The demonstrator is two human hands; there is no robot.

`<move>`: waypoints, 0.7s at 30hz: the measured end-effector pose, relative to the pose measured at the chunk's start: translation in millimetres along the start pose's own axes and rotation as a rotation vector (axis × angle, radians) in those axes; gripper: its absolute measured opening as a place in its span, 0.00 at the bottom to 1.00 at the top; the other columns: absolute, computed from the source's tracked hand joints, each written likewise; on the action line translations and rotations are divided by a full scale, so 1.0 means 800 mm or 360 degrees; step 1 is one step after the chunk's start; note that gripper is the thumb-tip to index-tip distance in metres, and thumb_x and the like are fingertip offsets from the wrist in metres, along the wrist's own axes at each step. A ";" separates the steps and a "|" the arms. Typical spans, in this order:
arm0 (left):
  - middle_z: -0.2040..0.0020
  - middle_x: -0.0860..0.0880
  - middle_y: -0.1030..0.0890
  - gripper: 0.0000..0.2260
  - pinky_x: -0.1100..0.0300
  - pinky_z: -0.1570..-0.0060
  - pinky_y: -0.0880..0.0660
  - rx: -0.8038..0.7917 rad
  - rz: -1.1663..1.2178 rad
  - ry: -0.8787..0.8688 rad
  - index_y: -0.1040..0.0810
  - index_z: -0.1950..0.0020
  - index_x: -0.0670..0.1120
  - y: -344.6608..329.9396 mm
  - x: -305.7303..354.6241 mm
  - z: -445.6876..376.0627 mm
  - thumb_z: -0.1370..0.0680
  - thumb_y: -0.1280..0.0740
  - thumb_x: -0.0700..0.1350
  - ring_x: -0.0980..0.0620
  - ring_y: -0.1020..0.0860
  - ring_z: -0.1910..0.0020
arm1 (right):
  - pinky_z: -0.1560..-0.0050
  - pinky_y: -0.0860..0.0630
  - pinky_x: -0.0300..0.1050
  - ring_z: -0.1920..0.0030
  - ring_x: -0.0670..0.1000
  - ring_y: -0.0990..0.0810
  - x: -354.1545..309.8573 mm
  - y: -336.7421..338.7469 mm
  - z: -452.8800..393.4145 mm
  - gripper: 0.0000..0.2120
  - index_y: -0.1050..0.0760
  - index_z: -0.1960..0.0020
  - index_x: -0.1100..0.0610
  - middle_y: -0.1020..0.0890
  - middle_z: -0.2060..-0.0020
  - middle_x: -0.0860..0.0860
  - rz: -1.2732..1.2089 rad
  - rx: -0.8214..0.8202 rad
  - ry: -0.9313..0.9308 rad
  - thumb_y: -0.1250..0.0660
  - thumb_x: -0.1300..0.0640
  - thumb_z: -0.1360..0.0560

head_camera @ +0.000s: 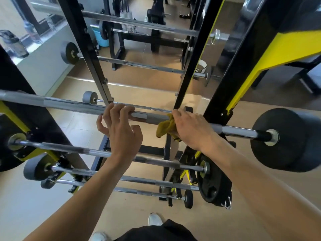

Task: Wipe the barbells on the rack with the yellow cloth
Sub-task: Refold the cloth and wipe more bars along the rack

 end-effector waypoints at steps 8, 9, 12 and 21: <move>0.33 0.44 0.31 0.30 0.44 0.29 0.42 -0.0180 0.0151 -0.0058 0.32 0.32 0.44 0.019 -0.003 0.005 0.35 0.36 0.38 0.44 0.36 0.30 | 0.51 0.23 0.51 0.51 0.54 0.22 -0.079 -0.005 -0.044 0.16 0.34 0.36 0.57 0.25 0.46 0.56 0.0126 0.0171 0.0001 0.38 0.50 0.19; 0.34 0.43 0.31 0.29 0.45 0.33 0.36 -0.0148 0.0262 -0.0059 0.33 0.32 0.42 0.026 -0.009 0.010 0.34 0.36 0.38 0.44 0.33 0.34 | 0.52 0.23 0.51 0.52 0.54 0.23 -0.089 -0.005 -0.050 0.16 0.34 0.36 0.57 0.25 0.46 0.56 0.0152 0.0179 0.0020 0.38 0.50 0.19; 0.41 0.51 0.28 0.22 0.50 0.49 0.21 -0.0326 0.0630 0.0244 0.34 0.37 0.49 0.031 -0.049 0.017 0.29 0.34 0.40 0.51 0.24 0.48 | 0.56 0.27 0.50 0.52 0.55 0.24 -0.142 0.000 -0.083 0.16 0.36 0.36 0.59 0.27 0.46 0.57 0.0212 0.0183 0.0154 0.39 0.52 0.19; 0.50 0.38 0.18 0.12 0.45 0.50 0.20 -0.0536 0.2130 0.1596 0.23 0.43 0.38 0.029 -0.147 -0.003 0.21 0.43 0.37 0.41 0.18 0.50 | 0.56 0.27 0.51 0.49 0.59 0.21 -0.257 0.004 -0.177 0.17 0.37 0.33 0.61 0.27 0.44 0.58 0.0162 0.0053 0.0333 0.40 0.58 0.19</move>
Point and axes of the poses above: each hand's wrist, its own z-axis away from the middle knuckle, its own y-axis out of the back of the hand, x = y × z, the point moved 9 cm from there along -z, towards the middle knuckle
